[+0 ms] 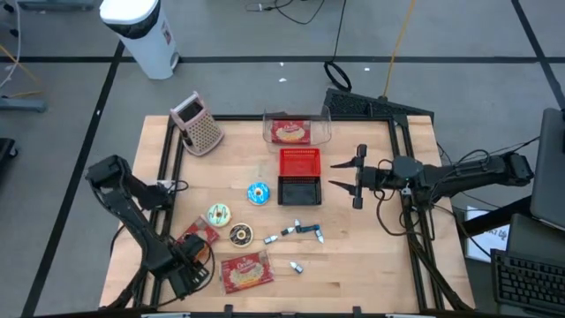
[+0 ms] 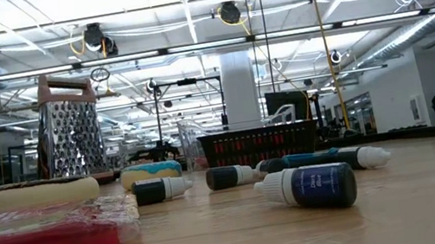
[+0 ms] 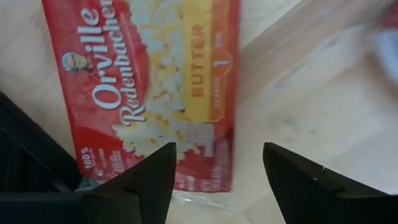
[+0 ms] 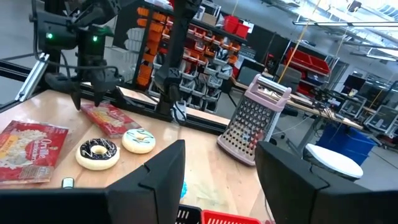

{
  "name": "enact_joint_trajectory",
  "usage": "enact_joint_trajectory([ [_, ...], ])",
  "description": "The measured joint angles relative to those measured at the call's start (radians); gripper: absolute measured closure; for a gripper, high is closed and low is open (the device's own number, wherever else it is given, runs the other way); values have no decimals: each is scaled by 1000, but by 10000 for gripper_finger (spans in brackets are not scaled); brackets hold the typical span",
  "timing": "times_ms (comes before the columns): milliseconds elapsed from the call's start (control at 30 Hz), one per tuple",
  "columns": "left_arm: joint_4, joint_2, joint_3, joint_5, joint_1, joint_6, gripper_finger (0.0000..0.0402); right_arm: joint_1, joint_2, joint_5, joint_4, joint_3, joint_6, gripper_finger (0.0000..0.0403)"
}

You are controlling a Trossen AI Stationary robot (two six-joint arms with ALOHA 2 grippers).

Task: Pick & Place Food Item
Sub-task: Put the left popcorn pack into the transparent bin

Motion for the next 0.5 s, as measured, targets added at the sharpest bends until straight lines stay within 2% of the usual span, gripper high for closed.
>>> enact_joint_trajectory([
  [333,59,82,2,7,1,17,164,0,0,0,0,0,0,220],
  [400,77,82,2,7,1,40,180,0,0,0,0,0,0,220],
  [500,86,82,2,10,1,64,230,0,0,0,0,0,0,220],
])
